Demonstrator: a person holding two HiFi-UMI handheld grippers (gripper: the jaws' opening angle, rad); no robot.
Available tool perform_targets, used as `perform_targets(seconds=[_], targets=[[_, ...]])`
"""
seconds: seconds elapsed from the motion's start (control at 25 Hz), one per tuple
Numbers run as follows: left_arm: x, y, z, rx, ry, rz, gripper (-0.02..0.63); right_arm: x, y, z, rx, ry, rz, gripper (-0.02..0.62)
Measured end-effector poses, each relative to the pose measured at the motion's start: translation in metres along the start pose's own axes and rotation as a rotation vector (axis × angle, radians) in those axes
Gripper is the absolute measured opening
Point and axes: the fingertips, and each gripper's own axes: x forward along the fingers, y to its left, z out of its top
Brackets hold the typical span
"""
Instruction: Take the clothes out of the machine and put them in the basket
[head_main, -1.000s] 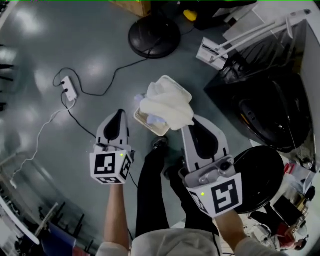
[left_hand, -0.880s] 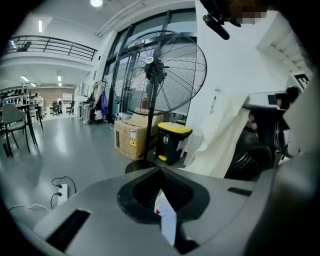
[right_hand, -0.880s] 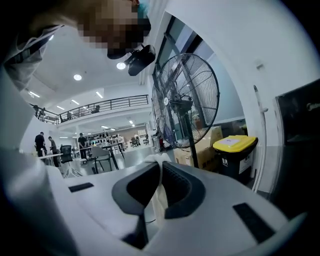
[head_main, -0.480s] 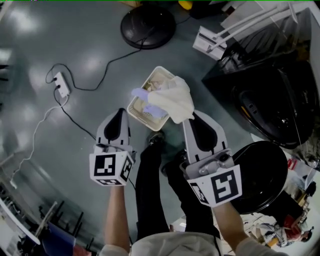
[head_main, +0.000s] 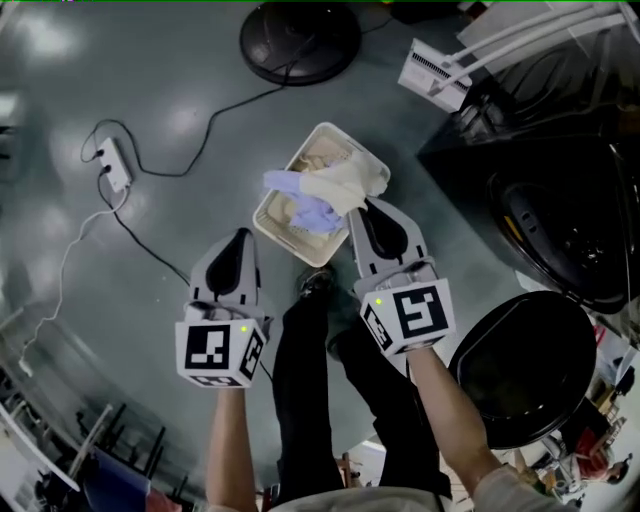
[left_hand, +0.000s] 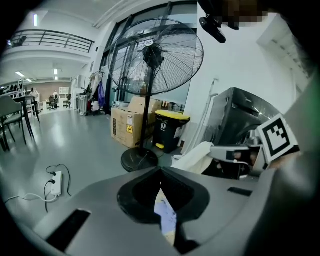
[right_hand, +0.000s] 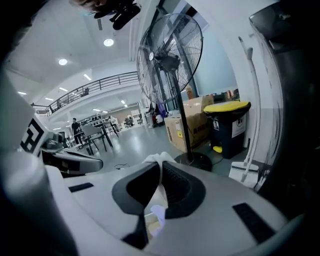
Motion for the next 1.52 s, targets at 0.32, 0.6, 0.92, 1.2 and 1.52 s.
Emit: perform_targets(seconds=[0.32, 0.6, 0.92, 1.2, 1.52], targets=[[0.028, 0.017, -0.034, -0.005, 0.019, 0.003, 0.018, 0.064, -0.022, -0.098, 0.004, 0.144, -0.023, 0.035], [0.046, 0.029, -0.071, -0.028, 0.033, 0.014, 0.018, 0.097, -0.042, -0.202, 0.018, 0.304, -0.044, 0.035], [0.068, 0.04, -0.102, -0.014, 0.034, 0.004, 0.018, 0.132, -0.052, -0.309, 0.022, 0.49, -0.036, 0.035], [0.087, 0.045, -0.118, 0.007, 0.028, -0.004, 0.018, 0.154, -0.053, -0.366, -0.014, 0.624, 0.017, 0.035], [0.093, 0.045, -0.116, 0.021, 0.034, -0.014, 0.018, 0.158, -0.052, -0.368, -0.013, 0.632, 0.013, 0.037]])
